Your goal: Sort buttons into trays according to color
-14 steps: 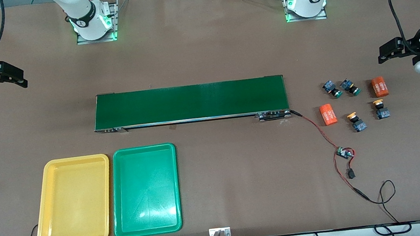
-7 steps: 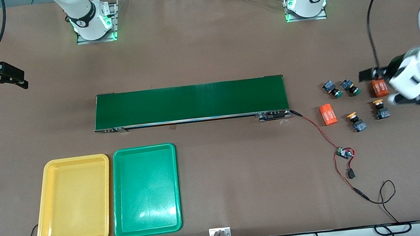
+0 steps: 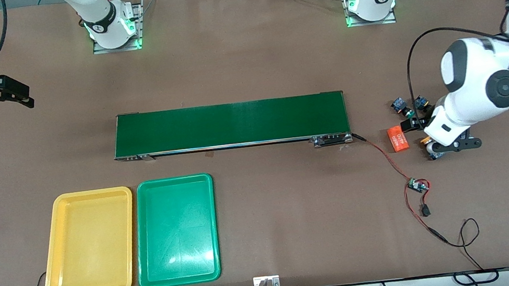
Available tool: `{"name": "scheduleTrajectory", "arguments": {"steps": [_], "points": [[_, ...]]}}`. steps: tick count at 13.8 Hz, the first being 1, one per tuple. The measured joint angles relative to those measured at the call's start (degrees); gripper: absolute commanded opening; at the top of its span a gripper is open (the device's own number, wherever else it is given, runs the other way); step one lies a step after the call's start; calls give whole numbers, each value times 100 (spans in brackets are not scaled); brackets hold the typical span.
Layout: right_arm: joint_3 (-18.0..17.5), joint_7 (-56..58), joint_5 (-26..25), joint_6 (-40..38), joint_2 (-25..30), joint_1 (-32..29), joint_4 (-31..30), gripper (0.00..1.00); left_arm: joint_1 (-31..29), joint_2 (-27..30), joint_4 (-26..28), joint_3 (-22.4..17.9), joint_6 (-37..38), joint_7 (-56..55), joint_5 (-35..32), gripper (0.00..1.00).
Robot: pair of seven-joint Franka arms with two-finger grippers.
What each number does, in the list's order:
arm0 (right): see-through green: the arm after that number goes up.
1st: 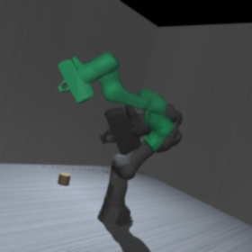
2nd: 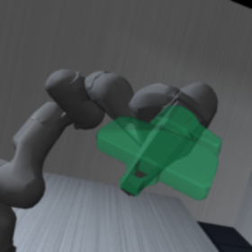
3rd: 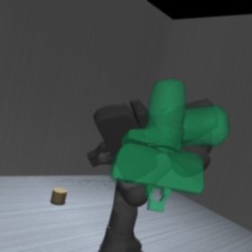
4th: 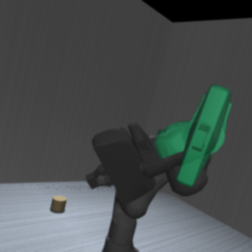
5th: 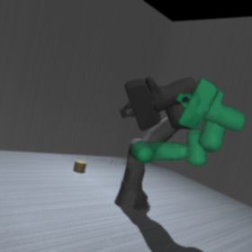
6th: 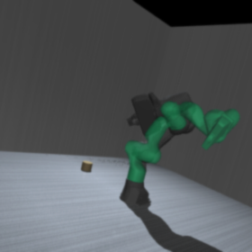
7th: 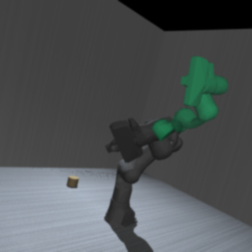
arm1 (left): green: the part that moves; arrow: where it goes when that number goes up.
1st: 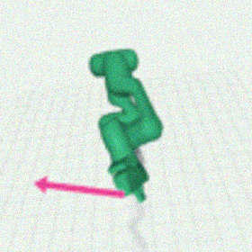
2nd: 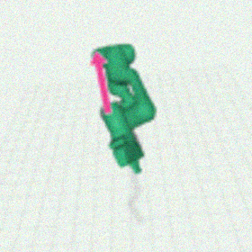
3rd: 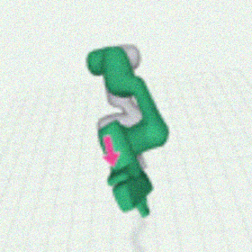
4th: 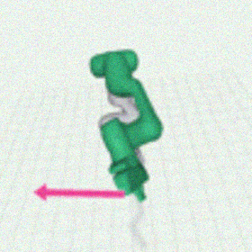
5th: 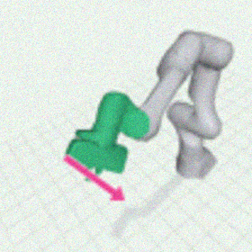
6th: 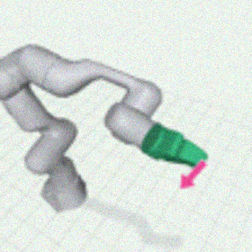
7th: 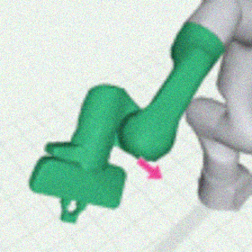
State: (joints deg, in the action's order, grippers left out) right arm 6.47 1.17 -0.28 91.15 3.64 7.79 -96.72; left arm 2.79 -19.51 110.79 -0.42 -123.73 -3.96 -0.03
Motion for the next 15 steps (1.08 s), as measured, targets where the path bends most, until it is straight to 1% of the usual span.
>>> {"name": "scheduleTrajectory", "arguments": {"steps": [2,4,6,7,8,10,11,13,15], "points": [[0,0,0,0,0,0,0,100,0,-62,415,1,-712,-39,0,100],[0,0,0,1,0,0,0,100,21,-212,694,5,-1306,-125,0,99],[0,0,0,1,0,0,0,100,77,-426,880,11,-1832,-202,0,95],[0,0,0,1,0,0,0,100,100,-538,943,15,-2050,-253,0,91],[0,0,0,1,0,0,-1,100,121,-646,990,20,-2249,-275,0,82],[0,0,0,1,0,0,0,100,158,-786,1055,23,-2506,-322,0,54],[0,0,-1,1,0,0,-1,100,166,-823,1065,22,-2539,-342,0,43],[0,0,-1,2,0,0,0,100,167,-846,1065,22,-2548,-348,0,33],[0,0,-1,2,0,0,0,100,167,-821,1046,21,-2491,-348,0,28]]}}
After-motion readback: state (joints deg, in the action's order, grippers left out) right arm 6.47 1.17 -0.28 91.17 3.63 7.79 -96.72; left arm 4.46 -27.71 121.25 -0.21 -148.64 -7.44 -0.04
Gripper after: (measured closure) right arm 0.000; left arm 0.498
